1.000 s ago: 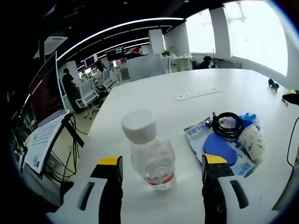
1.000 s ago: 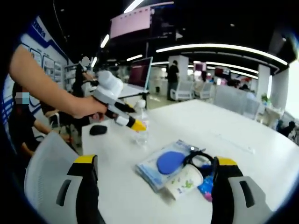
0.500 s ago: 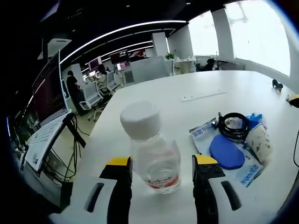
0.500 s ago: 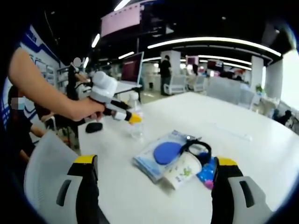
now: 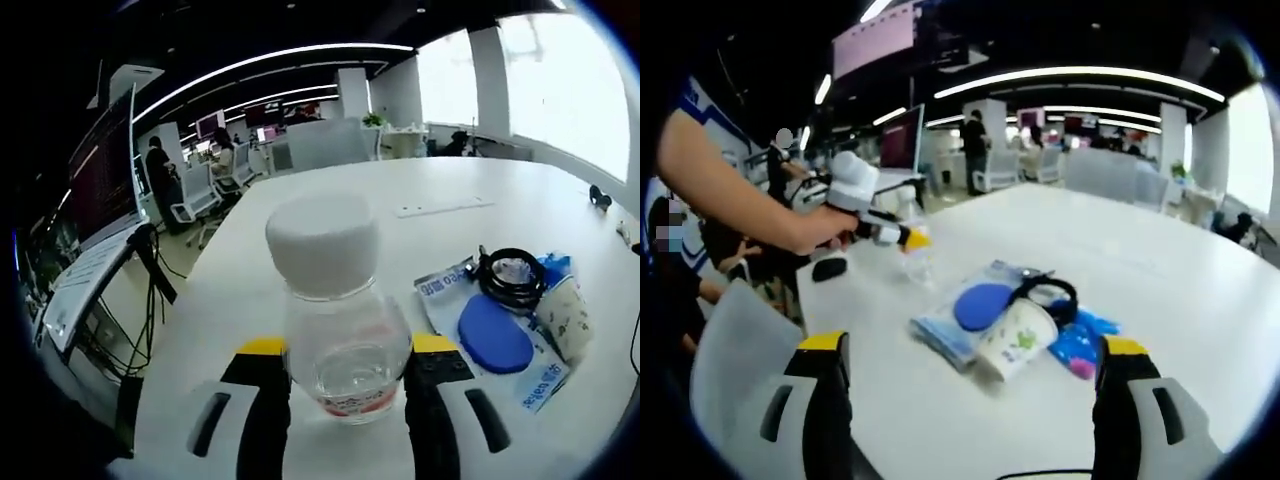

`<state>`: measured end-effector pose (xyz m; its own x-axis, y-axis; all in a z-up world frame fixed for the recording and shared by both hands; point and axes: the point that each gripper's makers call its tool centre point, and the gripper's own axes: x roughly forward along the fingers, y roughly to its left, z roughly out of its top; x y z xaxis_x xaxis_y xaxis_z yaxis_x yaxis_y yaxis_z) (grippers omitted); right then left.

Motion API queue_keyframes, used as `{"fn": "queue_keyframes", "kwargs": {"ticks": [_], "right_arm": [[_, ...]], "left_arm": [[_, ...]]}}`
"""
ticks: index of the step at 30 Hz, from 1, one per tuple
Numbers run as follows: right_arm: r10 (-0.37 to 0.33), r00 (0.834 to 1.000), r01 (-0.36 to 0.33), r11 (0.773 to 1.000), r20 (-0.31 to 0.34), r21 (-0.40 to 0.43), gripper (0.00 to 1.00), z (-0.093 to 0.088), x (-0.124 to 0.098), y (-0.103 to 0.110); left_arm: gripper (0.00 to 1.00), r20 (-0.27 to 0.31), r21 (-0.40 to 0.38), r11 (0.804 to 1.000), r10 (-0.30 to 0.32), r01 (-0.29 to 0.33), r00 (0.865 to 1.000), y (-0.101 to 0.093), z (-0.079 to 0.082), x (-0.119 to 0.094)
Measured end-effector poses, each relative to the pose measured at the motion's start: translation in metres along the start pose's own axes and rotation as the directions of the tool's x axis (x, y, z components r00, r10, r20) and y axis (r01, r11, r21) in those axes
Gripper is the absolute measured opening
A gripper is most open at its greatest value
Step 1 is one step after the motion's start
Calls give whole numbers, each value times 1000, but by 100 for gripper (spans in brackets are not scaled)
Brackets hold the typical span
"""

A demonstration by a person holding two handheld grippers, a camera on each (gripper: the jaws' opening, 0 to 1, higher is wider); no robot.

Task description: Arrange the tabletop items into an orderly group along one side of the table until the central work area is clear of visible clutter.

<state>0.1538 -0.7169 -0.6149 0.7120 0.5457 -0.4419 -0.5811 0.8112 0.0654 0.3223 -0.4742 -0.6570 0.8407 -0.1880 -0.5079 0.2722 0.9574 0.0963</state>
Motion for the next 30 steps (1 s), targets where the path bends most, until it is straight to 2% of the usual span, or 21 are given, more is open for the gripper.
{"fn": "queue_keyframes", "kwargs": {"ticks": [3,7,13,22,30], "right_arm": [[-7,1000,7,1000,-6,11,100,-3,0,-2],[-8,1000,8,1000,-16,18,99,-8,1,-3],[-2,1000,2,1000,-25,24,99,-10,4,-2],[-8,1000,9,999,-13,32,99,-6,5,-5],[-7,999,8,999,-37,41,99,-17,8,-6]], "left_arm": [[43,12,2,1000,0,0,1000,1,1,1],[41,-1,-6,1000,-8,8,1000,1,0,2],[40,-1,40,999,-32,32,999,-3,4,5],[40,2,5,999,-53,53,999,-4,9,10],[40,27,-17,999,-43,44,999,2,23,14]]}}
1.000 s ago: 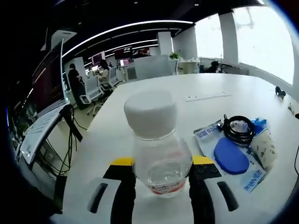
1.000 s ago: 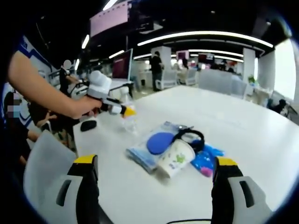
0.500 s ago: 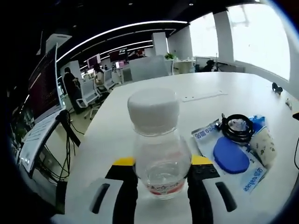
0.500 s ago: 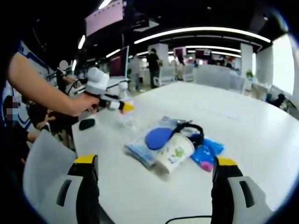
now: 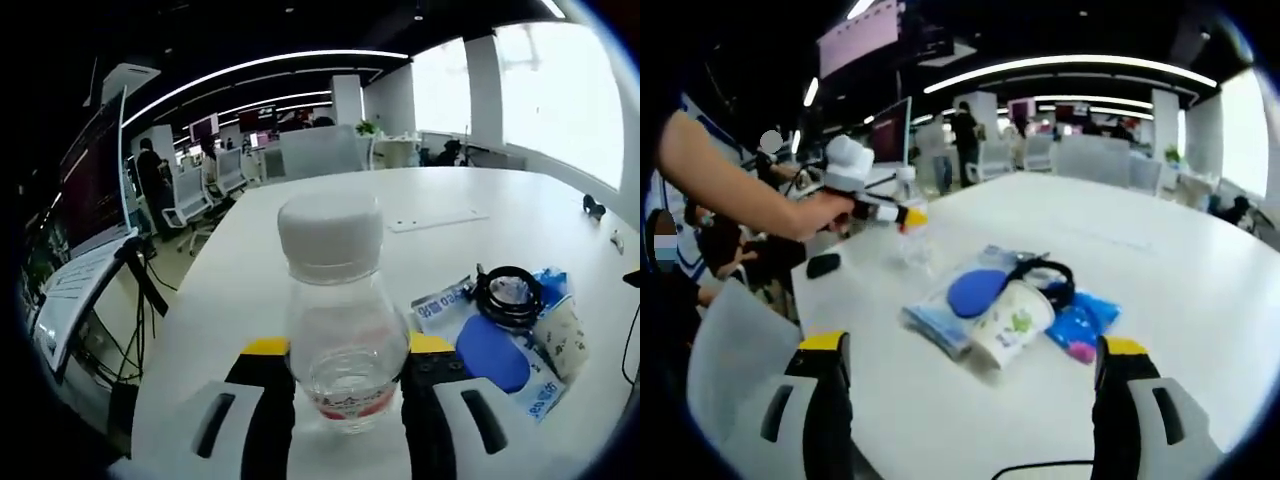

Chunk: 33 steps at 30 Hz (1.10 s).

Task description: Arrange the tabletop items into an orderly group along one side of the table until the central work area is clear of visible clutter.

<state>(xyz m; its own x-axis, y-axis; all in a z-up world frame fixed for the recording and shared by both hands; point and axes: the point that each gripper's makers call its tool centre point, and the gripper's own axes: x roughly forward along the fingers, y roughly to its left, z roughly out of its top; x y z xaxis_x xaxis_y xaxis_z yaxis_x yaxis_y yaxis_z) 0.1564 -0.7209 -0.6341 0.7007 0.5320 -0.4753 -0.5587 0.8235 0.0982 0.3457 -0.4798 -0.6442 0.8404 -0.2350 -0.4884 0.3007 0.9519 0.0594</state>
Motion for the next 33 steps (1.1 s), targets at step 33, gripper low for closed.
{"fn": "queue_keyframes", "kwargs": {"ticks": [33], "right_arm": [[-3,999,2,999,-33,-32,100,-3,12,-11]], "left_arm": [[40,19,-18,1000,-25,25,999,4,22,44]]}}
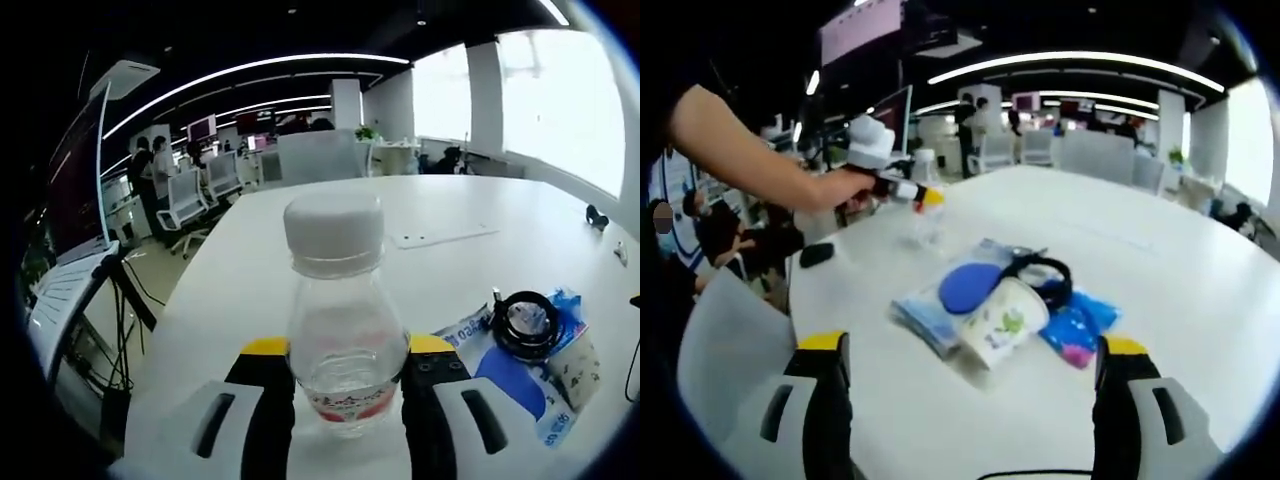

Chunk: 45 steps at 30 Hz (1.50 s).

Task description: Arrange the tabletop items into an orderly group along one side of the table until the central work area is clear of visible clutter.

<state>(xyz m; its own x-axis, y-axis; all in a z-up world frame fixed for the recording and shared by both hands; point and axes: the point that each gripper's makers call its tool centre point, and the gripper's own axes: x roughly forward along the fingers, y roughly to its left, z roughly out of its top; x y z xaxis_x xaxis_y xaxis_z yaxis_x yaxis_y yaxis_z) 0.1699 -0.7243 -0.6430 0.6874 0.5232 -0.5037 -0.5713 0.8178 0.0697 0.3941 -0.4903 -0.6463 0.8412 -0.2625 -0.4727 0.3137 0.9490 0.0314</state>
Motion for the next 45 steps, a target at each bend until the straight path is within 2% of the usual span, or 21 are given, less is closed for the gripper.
{"fn": "queue_keyframes", "kwargs": {"ticks": [10,26,29,35,45], "right_arm": [[-12,1000,13,1000,-10,26,100,-7,1,-6],[-8,1000,9,999,-29,46,100,-13,8,-5],[0,999,2,999,-32,47,100,-14,10,-3],[5,999,-2,998,-46,58,100,-19,14,-2],[5,998,-1,998,-56,61,100,-20,16,-2]], "left_arm": [[40,-3,2,1000,-3,3,1000,3,0,13],[40,9,12,1000,7,-7,1000,36,-2,17],[41,18,36,999,1,-2,1000,41,-1,16],[41,21,21,1000,10,-10,1000,49,0,13],[41,21,44,999,-26,25,999,53,5,18]]}}
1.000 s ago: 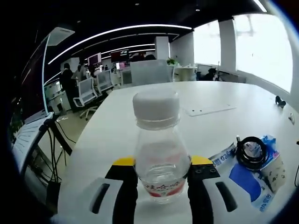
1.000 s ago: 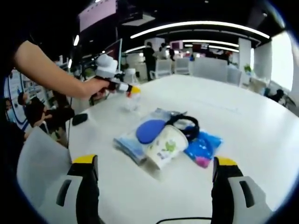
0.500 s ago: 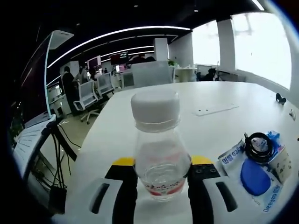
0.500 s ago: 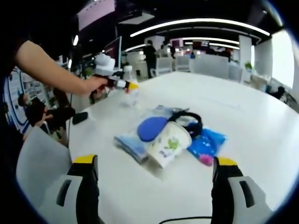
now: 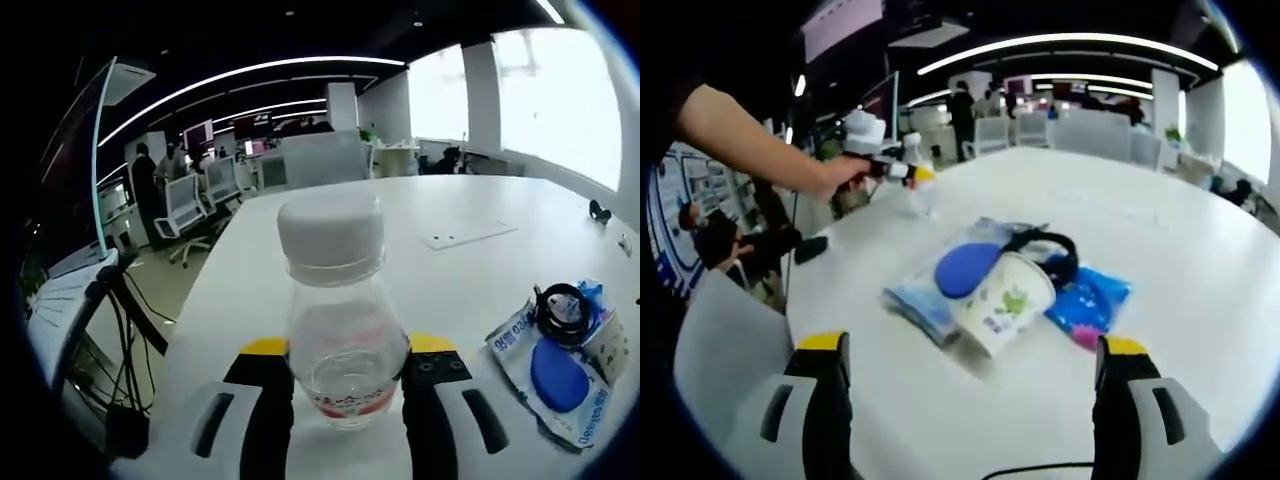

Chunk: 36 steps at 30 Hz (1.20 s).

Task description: Arrange the tabletop items into an orderly group along one side of the table until the central work area is clear of visible clutter.

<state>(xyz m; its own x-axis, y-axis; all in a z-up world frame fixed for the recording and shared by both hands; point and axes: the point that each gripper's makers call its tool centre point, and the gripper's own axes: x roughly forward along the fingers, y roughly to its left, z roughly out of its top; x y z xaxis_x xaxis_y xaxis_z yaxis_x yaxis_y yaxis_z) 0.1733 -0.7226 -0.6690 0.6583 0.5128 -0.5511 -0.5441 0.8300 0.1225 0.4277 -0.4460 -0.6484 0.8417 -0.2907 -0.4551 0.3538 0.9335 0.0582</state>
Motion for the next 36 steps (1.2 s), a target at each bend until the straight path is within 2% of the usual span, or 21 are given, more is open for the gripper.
{"fn": "queue_keyframes", "kwargs": {"ticks": [9,21,36], "right_arm": [[-13,1000,13,1000,-1,1,100,-1,0,-3],[-15,1000,15,1000,7,-13,100,5,-3,-1],[-21,999,22,999,26,-30,100,15,-9,1]], "left_arm": [[41,-7,-6,1000,17,-17,1000,10,0,1],[42,-22,30,1000,2,-2,1000,10,-3,1],[39,-56,30,1000,11,-9,998,11,-9,-9]]}}
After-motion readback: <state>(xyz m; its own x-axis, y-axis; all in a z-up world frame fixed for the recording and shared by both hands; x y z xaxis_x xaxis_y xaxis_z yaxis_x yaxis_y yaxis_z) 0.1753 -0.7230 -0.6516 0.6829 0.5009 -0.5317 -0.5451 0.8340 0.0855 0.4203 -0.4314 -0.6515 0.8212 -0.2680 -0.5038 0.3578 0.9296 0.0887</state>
